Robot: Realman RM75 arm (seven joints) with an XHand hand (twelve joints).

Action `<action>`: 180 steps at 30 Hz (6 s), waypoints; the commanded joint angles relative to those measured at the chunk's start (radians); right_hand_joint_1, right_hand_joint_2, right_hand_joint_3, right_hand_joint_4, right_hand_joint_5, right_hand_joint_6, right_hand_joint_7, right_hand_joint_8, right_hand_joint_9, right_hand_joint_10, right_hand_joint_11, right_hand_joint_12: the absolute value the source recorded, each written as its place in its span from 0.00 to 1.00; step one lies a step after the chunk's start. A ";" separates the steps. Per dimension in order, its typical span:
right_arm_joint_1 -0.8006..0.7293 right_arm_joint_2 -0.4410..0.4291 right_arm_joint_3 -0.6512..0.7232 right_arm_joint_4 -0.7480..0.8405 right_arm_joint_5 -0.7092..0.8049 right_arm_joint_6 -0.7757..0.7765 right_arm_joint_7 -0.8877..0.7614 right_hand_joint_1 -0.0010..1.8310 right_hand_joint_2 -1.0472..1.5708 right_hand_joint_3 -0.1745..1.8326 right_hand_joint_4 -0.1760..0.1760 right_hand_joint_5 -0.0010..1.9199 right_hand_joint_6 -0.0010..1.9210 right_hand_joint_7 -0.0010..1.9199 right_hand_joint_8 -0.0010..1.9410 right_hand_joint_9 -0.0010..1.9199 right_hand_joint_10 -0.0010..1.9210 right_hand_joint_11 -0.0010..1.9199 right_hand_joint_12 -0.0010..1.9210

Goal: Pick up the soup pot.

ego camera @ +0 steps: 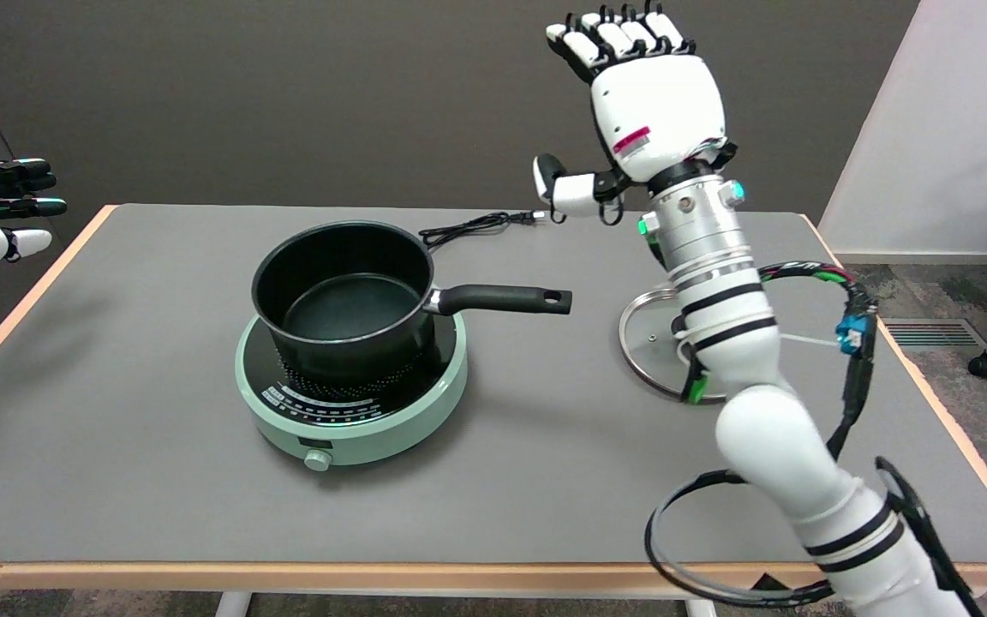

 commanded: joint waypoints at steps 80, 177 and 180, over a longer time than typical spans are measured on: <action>0.134 -0.447 -0.513 -0.647 0.255 0.913 -0.537 0.68 0.00 0.73 0.85 0.01 0.01 0.01 0.01 0.01 0.01 0.01 0.01; 0.174 -0.431 -0.545 -0.631 0.405 0.791 -0.676 0.67 0.05 0.73 0.64 0.48 0.48 0.48 0.48 0.48 0.48 0.48 0.48; 0.173 -0.431 -0.542 -0.629 0.411 0.788 -0.676 0.67 0.06 0.73 0.61 0.50 0.50 0.50 0.50 0.50 0.50 0.50 0.50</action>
